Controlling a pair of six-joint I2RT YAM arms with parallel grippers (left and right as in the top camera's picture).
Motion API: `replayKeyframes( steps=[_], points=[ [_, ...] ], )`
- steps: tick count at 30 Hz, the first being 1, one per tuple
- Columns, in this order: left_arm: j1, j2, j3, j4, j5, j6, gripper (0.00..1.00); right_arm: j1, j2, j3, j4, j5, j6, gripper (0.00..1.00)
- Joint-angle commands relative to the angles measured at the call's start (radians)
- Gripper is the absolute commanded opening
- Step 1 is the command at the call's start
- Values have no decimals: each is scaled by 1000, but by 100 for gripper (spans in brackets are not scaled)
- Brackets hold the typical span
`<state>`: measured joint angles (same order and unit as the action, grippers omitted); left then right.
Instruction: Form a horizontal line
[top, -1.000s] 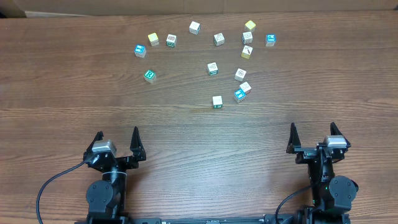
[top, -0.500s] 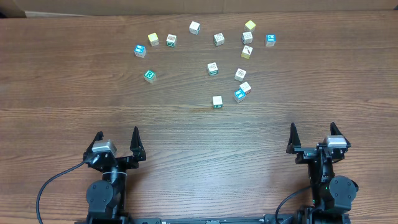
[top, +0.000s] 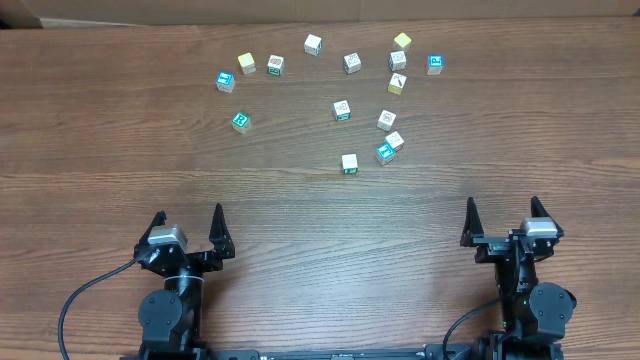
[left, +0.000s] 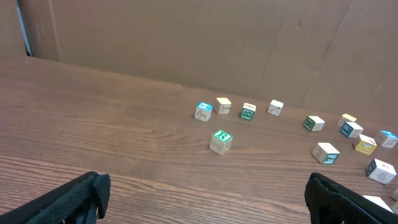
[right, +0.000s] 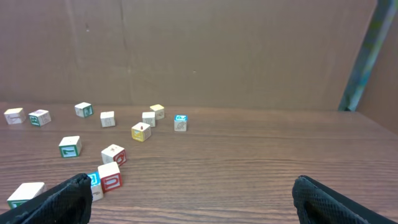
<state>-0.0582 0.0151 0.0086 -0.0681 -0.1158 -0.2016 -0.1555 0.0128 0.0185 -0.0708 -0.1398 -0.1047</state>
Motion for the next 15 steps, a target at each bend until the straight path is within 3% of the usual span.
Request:
replayKeyframes(
  steps=[1,4,10,15],
  points=[
    [6,-10,-4,0,8,22,100,4,-10,-11,9,-67,49,100],
    [6,-10,-4,0,8,22,100,4,-10,-10,12,-96,139,100],
    [6,-10,-4,0,8,23,100,4,-10,47,-16,-167,143,100],
    [6,-10,-4,0,8,22,99,4,-10,196,-141,-177,143,100]
  ],
)
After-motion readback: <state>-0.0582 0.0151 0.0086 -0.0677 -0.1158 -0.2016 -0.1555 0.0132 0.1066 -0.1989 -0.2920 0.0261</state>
